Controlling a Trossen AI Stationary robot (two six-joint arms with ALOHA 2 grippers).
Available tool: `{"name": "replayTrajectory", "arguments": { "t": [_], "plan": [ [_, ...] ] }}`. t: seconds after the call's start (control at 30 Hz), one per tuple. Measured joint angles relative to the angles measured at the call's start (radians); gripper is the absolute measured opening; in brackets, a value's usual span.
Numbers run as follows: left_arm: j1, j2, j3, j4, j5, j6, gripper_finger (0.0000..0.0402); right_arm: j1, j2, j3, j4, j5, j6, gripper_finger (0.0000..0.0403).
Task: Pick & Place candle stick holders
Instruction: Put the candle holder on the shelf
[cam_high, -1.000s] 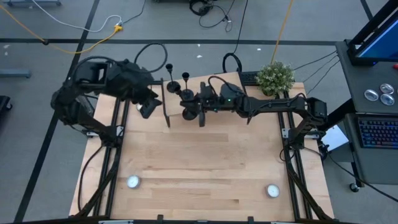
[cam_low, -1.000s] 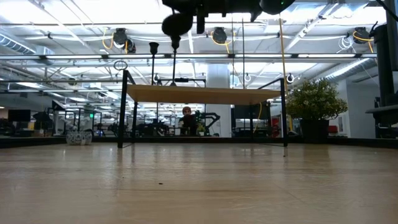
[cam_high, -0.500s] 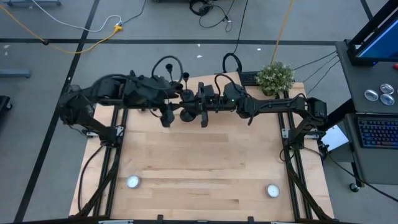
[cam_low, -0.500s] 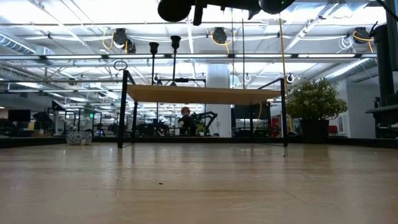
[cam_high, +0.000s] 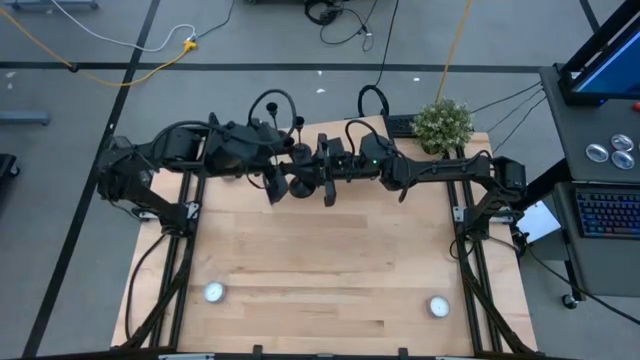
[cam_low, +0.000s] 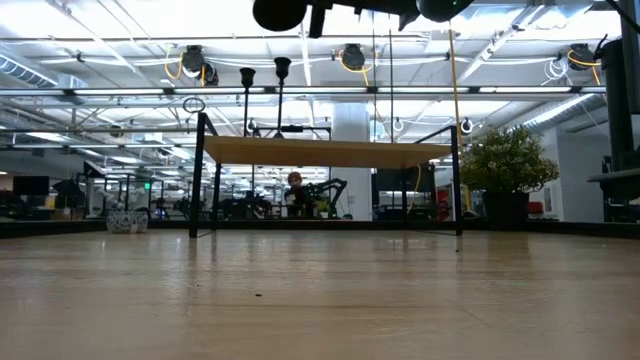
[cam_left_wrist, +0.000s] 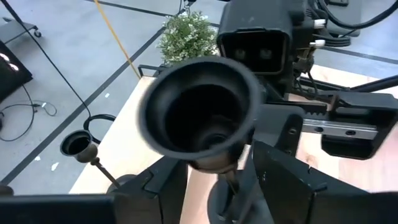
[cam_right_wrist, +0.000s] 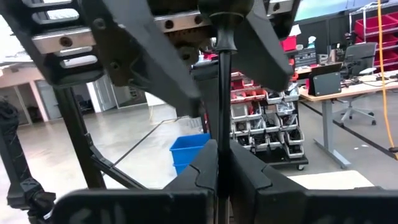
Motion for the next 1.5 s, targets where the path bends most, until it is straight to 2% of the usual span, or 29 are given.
{"name": "replayTrajectory", "arguments": {
  "t": [0.1,0.3,0.37,0.53,0.7,1.03,1.27,1.5],
  "plan": [
    [0.001,0.0,0.0,0.0,-0.016,-0.003,0.015,0.0,0.0,0.0,0.003,-0.012,0.001,0.0007],
    [0.0,0.0,0.0,0.01,-0.009,-0.019,0.0036,0.0,0.001,0.0,0.017,-0.019,-0.005,0.0007],
    [0.0,0.0,0.0,0.012,-0.004,-0.021,0.0015,0.0,0.001,0.001,0.021,-0.018,-0.012,0.0007],
    [0.0,0.001,0.0,0.007,-0.005,-0.016,0.0015,0.0,0.001,0.001,0.021,-0.018,-0.009,0.0013],
    [-0.001,0.001,0.0,-0.012,-0.031,0.0,0.0012,-0.002,0.001,0.001,0.012,-0.014,0.004,0.0053],
    [-0.01,-0.001,0.0,-0.104,-0.23,-0.066,0.0012,-0.021,0.0,0.001,-0.064,-0.024,0.001,0.0115],
    [-0.01,-0.002,-0.015,-0.089,-0.307,-0.121,0.0012,-0.035,-0.009,0.0,-0.258,-0.025,-0.002,0.0138],
    [-0.02,-0.016,-0.165,-0.018,-0.41,-0.206,0.0012,-0.063,-0.078,0.0,-0.542,-0.023,-0.064,0.013]
  ]
}}
